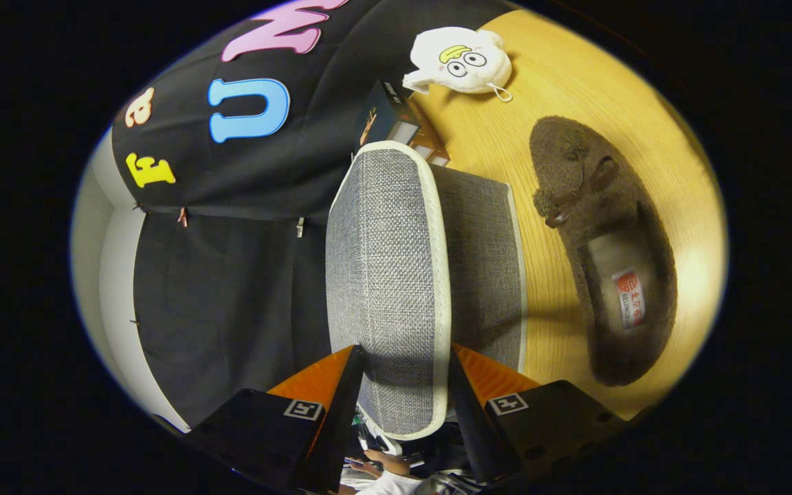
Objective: Open the storage box then place both shoes into the box .Put the left shoe in first, then the right shoe, with the right side of both shoes facing outward in a uniform manner.
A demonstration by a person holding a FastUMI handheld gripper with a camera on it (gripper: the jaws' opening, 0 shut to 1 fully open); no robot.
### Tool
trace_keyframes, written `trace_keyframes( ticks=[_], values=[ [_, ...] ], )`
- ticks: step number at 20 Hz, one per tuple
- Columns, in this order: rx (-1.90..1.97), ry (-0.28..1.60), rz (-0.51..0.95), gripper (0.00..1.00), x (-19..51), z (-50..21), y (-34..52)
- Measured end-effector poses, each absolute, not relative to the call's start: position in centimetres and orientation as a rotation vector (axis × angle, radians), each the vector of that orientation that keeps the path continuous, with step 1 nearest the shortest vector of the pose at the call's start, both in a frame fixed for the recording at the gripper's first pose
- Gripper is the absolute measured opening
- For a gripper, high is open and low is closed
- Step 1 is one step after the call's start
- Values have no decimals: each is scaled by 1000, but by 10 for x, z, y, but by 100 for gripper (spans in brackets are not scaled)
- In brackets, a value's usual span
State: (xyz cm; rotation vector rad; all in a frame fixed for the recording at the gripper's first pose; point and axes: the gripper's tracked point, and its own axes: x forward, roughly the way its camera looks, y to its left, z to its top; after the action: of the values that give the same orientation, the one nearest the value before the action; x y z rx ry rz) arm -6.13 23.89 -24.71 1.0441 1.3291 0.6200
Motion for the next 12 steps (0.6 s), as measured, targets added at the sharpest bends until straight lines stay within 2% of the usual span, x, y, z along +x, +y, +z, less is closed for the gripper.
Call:
trace_keyframes(
  ticks=[5,12],
  values=[
    [1052,1365,602,66,-63,-247,240],
    [1094,1393,604,27,-70,-235,242]
  ],
)
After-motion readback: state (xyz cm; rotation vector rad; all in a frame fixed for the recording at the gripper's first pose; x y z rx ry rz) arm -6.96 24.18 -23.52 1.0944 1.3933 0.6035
